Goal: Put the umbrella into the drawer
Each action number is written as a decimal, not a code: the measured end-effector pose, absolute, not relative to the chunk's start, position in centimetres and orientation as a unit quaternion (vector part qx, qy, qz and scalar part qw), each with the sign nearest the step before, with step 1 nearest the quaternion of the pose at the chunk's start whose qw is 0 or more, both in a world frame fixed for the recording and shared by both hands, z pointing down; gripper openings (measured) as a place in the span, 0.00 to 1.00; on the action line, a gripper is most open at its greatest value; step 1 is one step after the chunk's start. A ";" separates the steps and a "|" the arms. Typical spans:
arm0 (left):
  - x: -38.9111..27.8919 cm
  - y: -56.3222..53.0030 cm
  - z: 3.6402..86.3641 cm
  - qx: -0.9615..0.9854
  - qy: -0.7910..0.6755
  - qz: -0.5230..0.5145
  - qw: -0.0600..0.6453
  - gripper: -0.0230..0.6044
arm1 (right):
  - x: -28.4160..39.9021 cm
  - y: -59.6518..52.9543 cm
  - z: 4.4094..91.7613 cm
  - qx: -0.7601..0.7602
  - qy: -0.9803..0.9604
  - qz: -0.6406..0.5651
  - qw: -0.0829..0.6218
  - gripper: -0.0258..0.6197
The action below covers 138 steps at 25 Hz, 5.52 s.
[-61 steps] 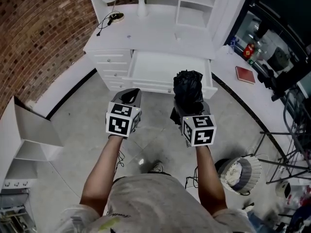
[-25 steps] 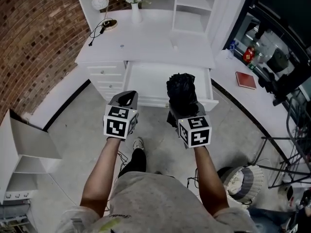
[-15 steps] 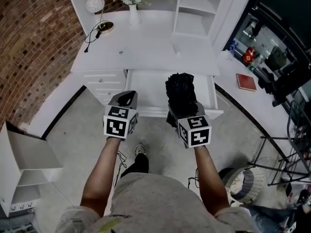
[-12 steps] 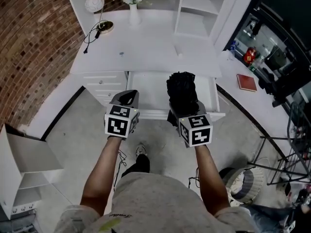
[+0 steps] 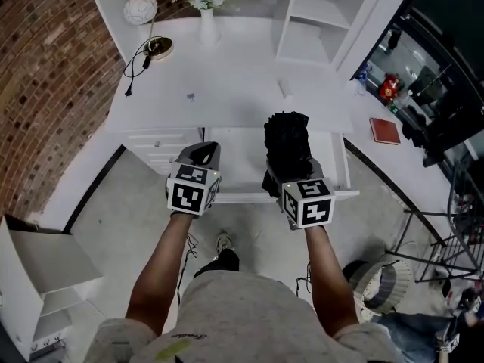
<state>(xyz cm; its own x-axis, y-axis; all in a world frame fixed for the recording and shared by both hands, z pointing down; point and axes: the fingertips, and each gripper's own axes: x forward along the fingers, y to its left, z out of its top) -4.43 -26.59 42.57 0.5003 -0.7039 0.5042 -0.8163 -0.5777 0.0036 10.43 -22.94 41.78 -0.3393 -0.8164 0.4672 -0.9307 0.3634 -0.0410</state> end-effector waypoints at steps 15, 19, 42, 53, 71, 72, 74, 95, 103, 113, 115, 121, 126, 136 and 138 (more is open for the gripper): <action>-6.5 -32.4 44.5 0.866 -0.419 0.235 0.139 0.03 | 7.8 -28.5 43.0 0.554 -0.790 0.162 0.207 0.44; -7.1 -33.4 44.9 0.865 -0.419 0.233 0.144 0.03 | 7.2 -29.5 43.4 0.552 -0.789 0.161 0.214 0.44; -5.4 -34.1 45.9 0.858 -0.432 0.232 0.153 0.03 | 9.4 -30.3 43.7 0.544 -0.795 0.148 0.224 0.44; -5.0 -33.9 47.7 0.846 -0.449 0.231 0.172 0.03 | 10.5 -31.0 45.7 0.495 -0.810 0.123 0.291 0.44; -5.3 -33.0 50.9 0.829 -0.464 0.242 0.197 0.03 | 10.9 -30.2 51.8 0.392 -0.812 0.110 0.419 0.44; -5.3 -33.0 51.1 0.829 -0.464 0.243 0.198 0.03 | 10.9 -30.1 52.2 0.386 -0.810 0.111 0.427 0.44; -5.4 -33.0 51.4 0.828 -0.465 0.244 0.196 0.03 | 10.9 -30.0 53.1 0.376 -0.806 0.112 0.444 0.44; -6.1 -32.4 54.5 0.814 -0.473 0.266 0.206 0.03 | 11.0 -28.8 60.7 0.260 -0.777 0.151 0.552 0.44; -6.2 -32.0 55.5 0.802 -0.483 0.277 0.216 0.03 | 11.4 -28.5 63.5 0.211 -0.761 0.163 0.592 0.44; -6.5 -31.6 55.9 0.788 -0.499 0.288 0.218 0.03 | 11.8 -28.6 66.0 0.177 -0.738 0.186 0.624 0.44; -6.5 -31.7 55.9 0.786 -0.501 0.289 0.217 0.03 | 11.7 -28.6 66.5 0.170 -0.733 0.192 0.630 0.44; -6.5 -31.6 56.1 0.780 -0.507 0.292 0.221 0.03 | 11.8 -28.5 68.0 0.158 -0.722 0.205 0.642 0.44; -6.3 -31.3 56.3 0.776 -0.511 0.297 0.221 0.03 | 11.7 -28.5 68.8 0.148 -0.718 0.210 0.647 0.44; -6.1 -30.7 57.2 0.766 -0.517 0.307 0.228 0.03 | 11.6 -28.2 70.8 0.128 -0.709 0.219 0.658 0.44; -6.1 -30.7 57.3 0.765 -0.517 0.309 0.228 0.03 | 11.7 -28.2 71.1 0.127 -0.707 0.221 0.660 0.44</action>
<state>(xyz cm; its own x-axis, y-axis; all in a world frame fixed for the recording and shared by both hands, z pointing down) -6.08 -30.67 57.27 0.2741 -0.6499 0.7089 -0.9319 -0.3615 0.0288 11.75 -28.19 71.10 -0.0980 0.1118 0.9889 -0.4702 0.8705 -0.1451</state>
